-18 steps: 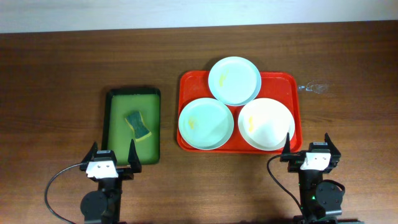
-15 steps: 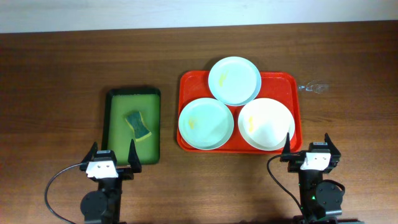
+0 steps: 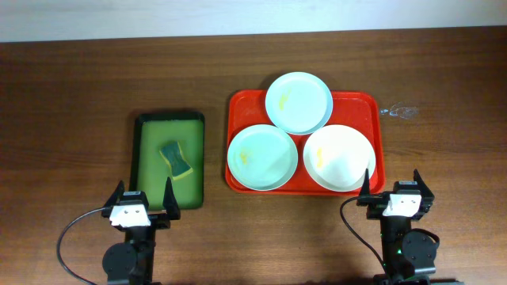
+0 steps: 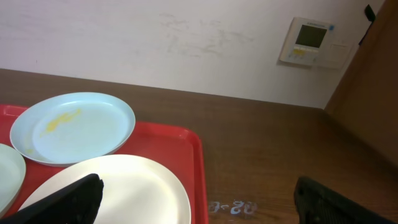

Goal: Clean dirty plates on tray and stack at the side

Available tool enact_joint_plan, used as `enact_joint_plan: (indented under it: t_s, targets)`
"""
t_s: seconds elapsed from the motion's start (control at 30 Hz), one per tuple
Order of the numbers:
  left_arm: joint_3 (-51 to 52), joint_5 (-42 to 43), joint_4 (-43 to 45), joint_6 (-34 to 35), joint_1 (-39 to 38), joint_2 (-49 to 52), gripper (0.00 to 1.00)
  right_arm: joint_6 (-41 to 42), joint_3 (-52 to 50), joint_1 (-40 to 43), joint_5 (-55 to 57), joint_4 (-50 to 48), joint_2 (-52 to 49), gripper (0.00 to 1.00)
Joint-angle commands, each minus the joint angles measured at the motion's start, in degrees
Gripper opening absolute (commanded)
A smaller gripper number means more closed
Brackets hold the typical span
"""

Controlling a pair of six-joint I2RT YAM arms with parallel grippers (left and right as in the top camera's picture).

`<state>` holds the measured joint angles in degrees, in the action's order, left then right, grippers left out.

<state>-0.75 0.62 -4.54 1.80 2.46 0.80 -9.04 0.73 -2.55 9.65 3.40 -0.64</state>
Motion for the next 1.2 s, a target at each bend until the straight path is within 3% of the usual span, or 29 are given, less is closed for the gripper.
enact_joint_plan:
  t_s: [0.0,0.17,0.23,0.27,0.3,0.37,0.43,0.5,0.57,0.6,0.67,0.7,0.73,0.77,0.87,0.93,0.97,1.17]
  targets:
    - [0.24,-0.59,-0.26,0.79,0.44,-0.33,0.99,0.02,-0.42,0.37,1.36,0.24,0.22,0.98]
    - [0.24,-0.15,-0.04,1.33,0.44,-0.33,0.99,0.02,-0.42,0.37,1.36,0.24,0.22,0.99]
    - [0.17,16.33,1.18,9.64,0.31,-0.33,0.99,0.02,-0.42,0.37,1.36,0.24,0.22,0.99]
    - [0.17,35.36,3.23,19.41,0.31,-0.33,0.99,0.02,-0.42,0.37,1.36,0.24,0.22,0.99]
    - [0.17,39.45,7.45,23.19,0.31,-0.33,0.99,0.02,-0.42,0.37,1.36,0.24,0.22,0.99]
    - [0.13,40.54,21.38,26.51,0.33,-0.33,0.99,0.02,-0.42,0.37,1.36,0.24,0.22,0.99]
    - [-3.26,36.98,29.35,26.45,0.33,-0.15,0.99,0.02,-0.42,0.37,1.36,0.24,0.22,0.99]
    - [-12.98,35.08,23.47,19.71,0.33,2.84,0.99,0.02,-0.42,0.37,1.36,0.24,0.22,0.99]
    - [-35.12,20.44,-8.79,8.13,0.33,17.75,0.99,0.02,-0.42,0.37,1.36,0.24,0.22,0.99]
    - [-44.89,20.26,-22.8,4.09,0.31,28.63,0.99,0.02,-0.42,0.37,1.36,0.24,0.22,0.99]
    - [-58.62,29.35,-43.69,4.07,0.33,48.13,0.99,0.02,-0.42,0.37,1.36,0.24,0.22,0.98]
    - [-61.22,25.7,-44.33,3.69,0.31,54.53,0.99,0.02,-0.42,0.37,1.36,0.24,0.22,0.99]
    - [-63.93,19.3,-45.72,6.54,0.33,59.87,0.99,0.02,-0.42,0.37,1.36,0.24,0.22,0.99]
    - [-71.43,1.73,-54.75,17.7,0.33,70.53,0.99,0.02,-0.42,0.37,1.36,0.24,0.22,0.99]
    - [-74.55,1.29,-56.19,18.75,0.33,87.34,0.99,0.02,-0.42,0.37,1.36,0.24,0.22,0.99]
    - [-74.55,2.01,-54.82,26.58,0.33,95.76,0.99,0.02,-0.42,0.37,1.36,0.24,0.22,0.99]
    - [-74.55,3.02,-53.16,27.04,0.28,99.65,0.99,0.02,-0.42,0.37,1.36,0.24,0.22,0.99]
    - [-74.49,0.37,-45.27,27.52,-4.61,105.28,0.99,0.02,-0.42,0.37,1.36,0.24,0.22,0.99]
